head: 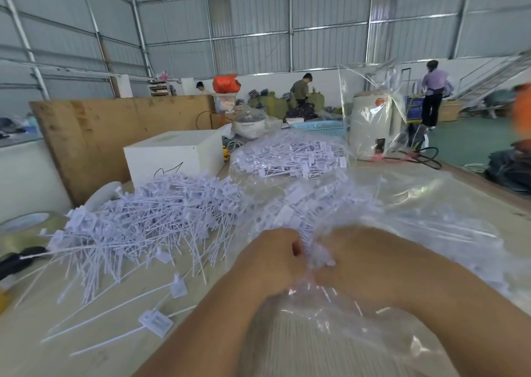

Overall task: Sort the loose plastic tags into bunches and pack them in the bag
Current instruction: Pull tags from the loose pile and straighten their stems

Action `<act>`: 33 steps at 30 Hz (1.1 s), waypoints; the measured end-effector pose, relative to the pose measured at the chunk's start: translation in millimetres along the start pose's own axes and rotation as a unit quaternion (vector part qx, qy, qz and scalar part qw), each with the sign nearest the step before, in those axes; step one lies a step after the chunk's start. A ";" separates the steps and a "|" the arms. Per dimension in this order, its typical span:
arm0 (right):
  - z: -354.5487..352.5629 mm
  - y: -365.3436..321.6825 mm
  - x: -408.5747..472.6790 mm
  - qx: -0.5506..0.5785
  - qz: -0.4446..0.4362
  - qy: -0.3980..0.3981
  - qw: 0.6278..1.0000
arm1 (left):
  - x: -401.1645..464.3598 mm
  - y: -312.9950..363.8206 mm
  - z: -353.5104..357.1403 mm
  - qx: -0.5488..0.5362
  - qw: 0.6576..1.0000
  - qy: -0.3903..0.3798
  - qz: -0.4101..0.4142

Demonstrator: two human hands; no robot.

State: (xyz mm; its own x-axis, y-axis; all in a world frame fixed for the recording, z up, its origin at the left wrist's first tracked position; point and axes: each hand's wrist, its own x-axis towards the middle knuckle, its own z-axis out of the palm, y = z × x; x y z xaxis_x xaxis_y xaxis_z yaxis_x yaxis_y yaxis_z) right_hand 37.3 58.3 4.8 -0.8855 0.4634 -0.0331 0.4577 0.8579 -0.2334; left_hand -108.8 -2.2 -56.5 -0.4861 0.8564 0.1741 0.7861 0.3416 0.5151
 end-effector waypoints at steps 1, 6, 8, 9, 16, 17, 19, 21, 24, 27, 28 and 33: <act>-8.4 -0.8 -4.6 0.046 -0.012 0.000 0.999 | 0.6 0.1 -0.3 0.002 1.000 0.003 0.005; -26.6 2.5 -16.1 0.159 -0.028 -0.038 0.986 | 6.7 -5.5 -0.4 0.026 1.000 0.000 -0.004; -28.1 5.1 -17.7 0.241 -0.059 -0.083 0.965 | 8.2 -8.7 -0.3 0.048 0.998 -0.018 -0.019; -29.3 6.1 -18.0 0.296 -0.098 -0.082 0.947 | 7.9 -9.5 -0.6 0.044 0.999 -0.024 -0.018; -6.1 10.2 20.3 0.481 -0.137 0.267 0.824 | -4.6 8.7 -8.8 0.000 0.997 -0.001 0.072; 2.5 11.2 25.0 0.338 -0.124 0.300 0.883 | -6.1 10.8 -12.1 0.004 0.997 0.019 0.075; 19.1 12.5 30.3 0.063 -0.127 0.261 0.955 | -8.7 11.4 -20.1 0.010 0.996 0.062 0.070; 27.1 15.1 32.7 -0.053 -0.102 0.218 0.969 | -9.9 6.9 -28.8 0.004 0.995 0.090 0.045; 26.9 7.8 31.1 -0.117 -0.108 0.226 0.961 | -13.2 -1.9 -43.2 0.007 0.995 0.094 0.009; 25.2 -1.7 29.6 -0.123 -0.197 0.277 0.933 | -23.6 -16.3 -66.3 0.057 0.997 0.055 0.013; 26.8 -4.7 29.3 -0.109 -0.223 0.291 0.924 | -29.9 -23.2 -76.9 0.051 0.998 0.028 0.013; 49.7 -18.5 36.4 -0.127 -0.298 0.220 0.920 | -69.9 -62.2 -134.9 0.033 0.991 -0.117 -0.059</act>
State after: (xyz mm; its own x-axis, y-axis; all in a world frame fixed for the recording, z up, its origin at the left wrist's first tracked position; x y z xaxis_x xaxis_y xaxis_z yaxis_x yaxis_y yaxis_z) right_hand -7.4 48.3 -40.4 -0.8925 -0.1095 0.4375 -0.0459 0.9871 0.1534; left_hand -175.2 -135.5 12.6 -0.4807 0.8726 -0.0872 0.7557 0.4626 0.4636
